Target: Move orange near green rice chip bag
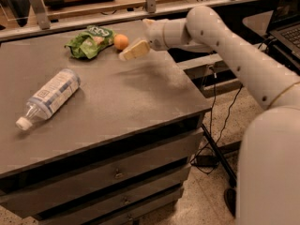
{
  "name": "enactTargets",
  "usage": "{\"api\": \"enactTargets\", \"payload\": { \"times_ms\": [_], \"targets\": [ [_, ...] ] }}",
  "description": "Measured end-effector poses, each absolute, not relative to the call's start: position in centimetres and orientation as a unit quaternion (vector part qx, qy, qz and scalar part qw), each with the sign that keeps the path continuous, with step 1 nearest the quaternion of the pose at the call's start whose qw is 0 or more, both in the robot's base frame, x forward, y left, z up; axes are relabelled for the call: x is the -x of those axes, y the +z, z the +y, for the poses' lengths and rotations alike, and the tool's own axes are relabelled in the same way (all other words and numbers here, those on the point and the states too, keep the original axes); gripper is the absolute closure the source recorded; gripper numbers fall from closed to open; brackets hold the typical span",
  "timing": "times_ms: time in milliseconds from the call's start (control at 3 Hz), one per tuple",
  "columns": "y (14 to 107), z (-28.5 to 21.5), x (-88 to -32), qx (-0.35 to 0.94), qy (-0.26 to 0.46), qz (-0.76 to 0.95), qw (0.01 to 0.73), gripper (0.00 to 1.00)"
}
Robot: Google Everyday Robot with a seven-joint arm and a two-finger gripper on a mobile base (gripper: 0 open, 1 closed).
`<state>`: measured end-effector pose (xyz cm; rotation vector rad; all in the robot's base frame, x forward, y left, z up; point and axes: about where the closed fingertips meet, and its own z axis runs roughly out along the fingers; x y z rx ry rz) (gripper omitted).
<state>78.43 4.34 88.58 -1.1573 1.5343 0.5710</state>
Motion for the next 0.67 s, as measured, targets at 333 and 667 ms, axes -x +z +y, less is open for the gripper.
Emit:
{"api": "enactTargets", "payload": {
  "times_ms": [333, 667],
  "targets": [
    [88.86, -1.51, -75.99, 0.453, 0.202, 0.692, 0.525, 0.0],
    [88.86, -1.51, -75.99, 0.453, 0.202, 0.692, 0.525, 0.0]
  ]
}}
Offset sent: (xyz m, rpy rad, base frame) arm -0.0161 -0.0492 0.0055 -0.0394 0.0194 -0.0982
